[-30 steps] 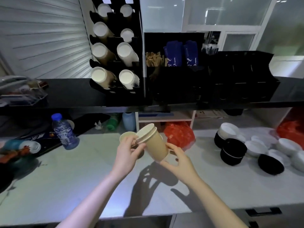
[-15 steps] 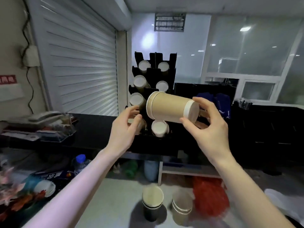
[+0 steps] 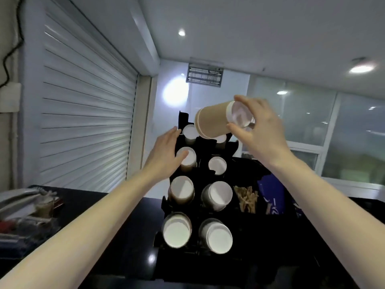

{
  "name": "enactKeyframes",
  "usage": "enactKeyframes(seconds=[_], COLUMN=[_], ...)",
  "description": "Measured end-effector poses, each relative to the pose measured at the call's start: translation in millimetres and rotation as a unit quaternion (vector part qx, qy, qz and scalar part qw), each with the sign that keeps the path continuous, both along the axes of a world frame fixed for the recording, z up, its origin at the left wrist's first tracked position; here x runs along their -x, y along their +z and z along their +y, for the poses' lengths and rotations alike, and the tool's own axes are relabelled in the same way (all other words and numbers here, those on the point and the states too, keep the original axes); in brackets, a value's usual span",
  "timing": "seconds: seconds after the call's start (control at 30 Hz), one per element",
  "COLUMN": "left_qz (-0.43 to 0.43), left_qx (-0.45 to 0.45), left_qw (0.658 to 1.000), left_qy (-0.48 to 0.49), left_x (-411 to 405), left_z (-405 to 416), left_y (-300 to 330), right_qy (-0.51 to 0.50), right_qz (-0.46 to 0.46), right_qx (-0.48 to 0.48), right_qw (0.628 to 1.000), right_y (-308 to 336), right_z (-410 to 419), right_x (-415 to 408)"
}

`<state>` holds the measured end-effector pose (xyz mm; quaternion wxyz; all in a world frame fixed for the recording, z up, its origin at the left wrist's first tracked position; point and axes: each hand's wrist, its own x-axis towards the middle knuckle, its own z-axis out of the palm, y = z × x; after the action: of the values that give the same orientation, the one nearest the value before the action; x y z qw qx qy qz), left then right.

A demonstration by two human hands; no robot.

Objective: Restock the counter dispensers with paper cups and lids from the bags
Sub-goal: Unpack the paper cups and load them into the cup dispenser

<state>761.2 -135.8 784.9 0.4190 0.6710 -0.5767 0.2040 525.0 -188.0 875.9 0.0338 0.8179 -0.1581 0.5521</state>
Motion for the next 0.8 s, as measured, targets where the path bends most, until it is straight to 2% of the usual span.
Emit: enactKeyframes(seconds=[0.2,0.4,0.6,0.8], left_qz=[0.0,-0.025,-0.004,-0.01], left_qx=[-0.052,0.022,0.058,0.066], left_qw=[0.998,0.999,0.997,0.997], left_qy=[-0.018,-0.022,-0.049,-0.046], left_x=[-40.2,-52.1,-51.5,-52.4], left_z=[-41.9,-58.0,-62.4,-64.1], left_y=[2.0,-3.3,-9.6,-11.9], right_qy=[-0.031,-0.074,-0.116,-0.121], right_qz=[0.063,0.143,0.221,0.222], right_qx=[0.013,0.009,0.016,0.026], right_qw=[0.997,0.987,0.968,0.967], right_y=[22.5,26.1,8.5,-12.2], right_z=[-30.6,-64.4,-94.2,-109.7], right_x=[-63.7,-117.0,-157.4,-177.8])
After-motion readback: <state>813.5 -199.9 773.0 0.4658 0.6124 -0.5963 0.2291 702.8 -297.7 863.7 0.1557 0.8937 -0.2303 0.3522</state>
